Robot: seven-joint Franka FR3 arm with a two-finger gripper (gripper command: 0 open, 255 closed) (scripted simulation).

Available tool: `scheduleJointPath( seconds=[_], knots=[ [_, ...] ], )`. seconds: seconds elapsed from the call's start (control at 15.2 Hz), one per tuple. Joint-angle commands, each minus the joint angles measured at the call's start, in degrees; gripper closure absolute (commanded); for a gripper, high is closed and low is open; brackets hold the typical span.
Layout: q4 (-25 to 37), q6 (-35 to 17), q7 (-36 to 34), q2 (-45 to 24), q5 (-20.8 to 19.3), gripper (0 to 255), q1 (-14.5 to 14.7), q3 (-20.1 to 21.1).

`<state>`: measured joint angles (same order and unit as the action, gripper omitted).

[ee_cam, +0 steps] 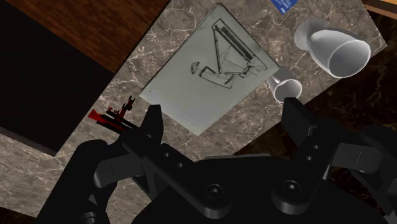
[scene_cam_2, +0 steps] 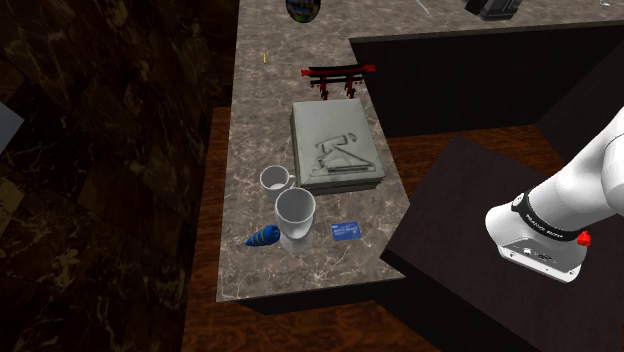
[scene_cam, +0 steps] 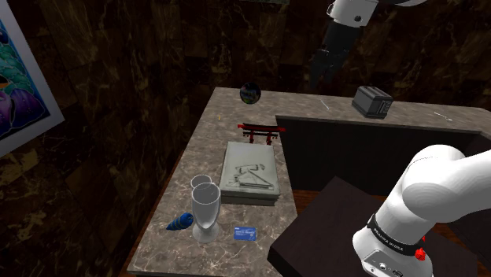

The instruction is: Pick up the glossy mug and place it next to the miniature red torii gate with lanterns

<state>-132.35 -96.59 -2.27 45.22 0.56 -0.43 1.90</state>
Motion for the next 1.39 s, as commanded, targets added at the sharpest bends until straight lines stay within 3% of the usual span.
scheduleJointPath(
  seconds=[0.0,0.79,1.32],
  knots=[
    [0.0,0.0,0.0,0.0,0.0,0,0.0,0.0],
    [-5.0,-18.4,-12.1,-15.2,2.7,0,1.1,10.0],
    [-2.1,-29.3,-21.7,-30.6,0.3,0,0.5,16.4]
  ],
)
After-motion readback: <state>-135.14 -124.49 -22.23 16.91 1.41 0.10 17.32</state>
